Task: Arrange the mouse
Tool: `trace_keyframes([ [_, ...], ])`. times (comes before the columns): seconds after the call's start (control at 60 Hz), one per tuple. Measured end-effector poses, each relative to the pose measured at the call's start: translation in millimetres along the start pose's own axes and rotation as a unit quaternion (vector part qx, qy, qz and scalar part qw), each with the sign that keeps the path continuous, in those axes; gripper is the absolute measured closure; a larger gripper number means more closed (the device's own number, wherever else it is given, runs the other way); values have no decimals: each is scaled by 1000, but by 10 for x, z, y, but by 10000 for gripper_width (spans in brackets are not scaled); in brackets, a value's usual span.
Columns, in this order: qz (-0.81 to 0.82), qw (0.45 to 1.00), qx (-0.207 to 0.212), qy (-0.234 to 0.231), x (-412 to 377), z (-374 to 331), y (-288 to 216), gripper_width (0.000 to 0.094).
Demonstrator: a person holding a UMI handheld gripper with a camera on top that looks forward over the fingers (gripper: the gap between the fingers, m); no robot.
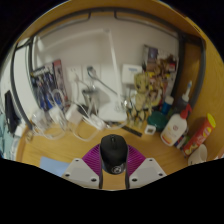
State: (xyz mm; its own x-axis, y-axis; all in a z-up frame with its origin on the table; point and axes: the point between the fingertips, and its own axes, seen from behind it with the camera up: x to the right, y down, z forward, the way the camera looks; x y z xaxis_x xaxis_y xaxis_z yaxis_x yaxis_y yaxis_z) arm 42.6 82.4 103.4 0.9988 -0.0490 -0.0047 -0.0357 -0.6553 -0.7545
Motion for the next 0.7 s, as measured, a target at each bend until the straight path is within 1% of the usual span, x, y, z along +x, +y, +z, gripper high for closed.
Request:
trace_keyframes([
  [0.067,3,999,28,-16,-232,-219,-394,639],
  [0.15,9,998,42,-38,-585,-460,-687,638],
  [0.2,8,998,44,-45,-801,-567,-743,638],
  [0.267,3,998,36,-48,-1044,-641,-658,638],
  [0.333,-9,998,20,-53,-1306,-631,-391,641],
  [0.417,-19,998,-9,-61,-1538,-526,73,639],
  [0.483,-42,997,-31,-56,-1618,-382,479,642],
  [0.583,-50,994,-76,-54,-1675,-202,1063,641],
  [0.7,-51,991,-113,-51,-1676,-100,1485,634],
])
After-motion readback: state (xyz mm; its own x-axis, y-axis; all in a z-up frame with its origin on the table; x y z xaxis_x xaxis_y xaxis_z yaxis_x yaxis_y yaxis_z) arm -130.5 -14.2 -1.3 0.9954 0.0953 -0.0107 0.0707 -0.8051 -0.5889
